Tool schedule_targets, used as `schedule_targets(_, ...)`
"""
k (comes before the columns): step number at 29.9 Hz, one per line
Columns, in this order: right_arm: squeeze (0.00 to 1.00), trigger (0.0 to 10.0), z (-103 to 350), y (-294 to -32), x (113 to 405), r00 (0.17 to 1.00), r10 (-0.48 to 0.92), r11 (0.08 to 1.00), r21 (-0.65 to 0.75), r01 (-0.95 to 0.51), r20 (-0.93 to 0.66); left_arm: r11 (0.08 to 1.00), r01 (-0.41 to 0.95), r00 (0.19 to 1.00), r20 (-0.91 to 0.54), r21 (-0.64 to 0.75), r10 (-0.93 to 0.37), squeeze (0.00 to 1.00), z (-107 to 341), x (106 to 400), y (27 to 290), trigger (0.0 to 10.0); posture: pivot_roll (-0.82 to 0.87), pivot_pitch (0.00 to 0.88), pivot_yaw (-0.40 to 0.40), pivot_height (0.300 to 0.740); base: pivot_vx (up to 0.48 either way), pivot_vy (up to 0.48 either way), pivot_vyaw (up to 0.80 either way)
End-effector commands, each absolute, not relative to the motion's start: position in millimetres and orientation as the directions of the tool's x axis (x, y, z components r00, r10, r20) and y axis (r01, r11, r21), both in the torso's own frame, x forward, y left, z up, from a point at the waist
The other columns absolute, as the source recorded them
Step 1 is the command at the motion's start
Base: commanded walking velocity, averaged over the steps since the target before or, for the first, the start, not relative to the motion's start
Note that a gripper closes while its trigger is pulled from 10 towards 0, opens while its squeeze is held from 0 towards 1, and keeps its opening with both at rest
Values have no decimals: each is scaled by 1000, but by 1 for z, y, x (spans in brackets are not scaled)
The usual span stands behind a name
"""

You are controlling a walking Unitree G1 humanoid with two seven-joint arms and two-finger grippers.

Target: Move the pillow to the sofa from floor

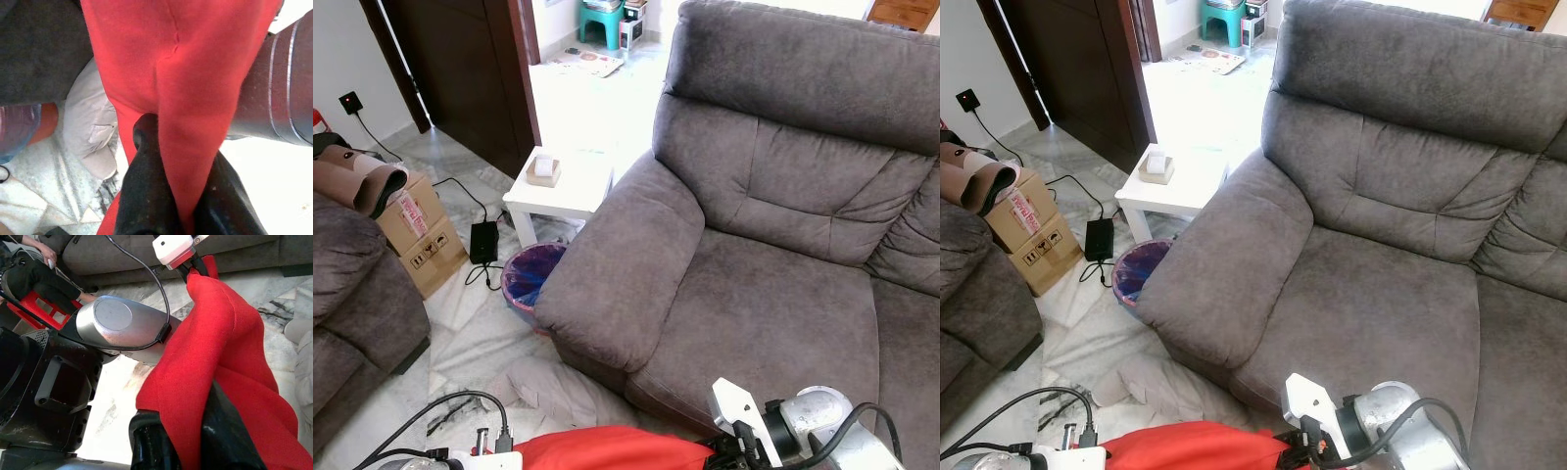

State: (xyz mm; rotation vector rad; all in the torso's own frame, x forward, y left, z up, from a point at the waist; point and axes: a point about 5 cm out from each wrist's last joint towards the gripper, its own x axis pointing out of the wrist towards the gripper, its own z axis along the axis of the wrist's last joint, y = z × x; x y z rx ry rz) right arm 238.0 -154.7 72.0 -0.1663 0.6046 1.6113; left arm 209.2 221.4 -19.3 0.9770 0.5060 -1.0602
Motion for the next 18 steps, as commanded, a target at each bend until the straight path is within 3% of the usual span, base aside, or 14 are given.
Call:
schedule_targets(1, 0, 10000, 78, -149, 239, -144, 911, -43, 258, -965, -386, 163, 885, 456, -740, 436, -494, 0, -19, 210, 220, 0, 115, 153, -21, 740, 0, 0, 0)
schedule_targets(10, 0, 10000, 70, -147, 238, -140, 900, -35, 251, -967, -414, 247, 821, 559, -637, 514, -531, 0, -4, 229, 206, 0, 121, 151, -13, 740, 0, 0, 0)
schedule_targets(15, 0, 10000, 62, -147, 245, -17, 888, 75, 181, -981, -460, 489, 630, 774, -430, 603, -465, 0, 19, 259, 197, 0, 119, 152, -12, 740, 0, 0, 0)
schedule_targets(16, 0, 10000, 53, -148, 251, 86, 860, 168, 120, -979, -503, 659, 497, 868, -310, 565, -388, 0, 33, 273, 194, 0, 125, 151, -14, 740, 0, 0, 0)
schedule_targets(18, 0, 10000, 46, -149, 257, 210, 829, 283, 65, -957, -518, 789, 386, 922, -206, 477, -326, 0, 45, 282, 190, 9765, 123, 150, -15, 740, 0, 0, 0)
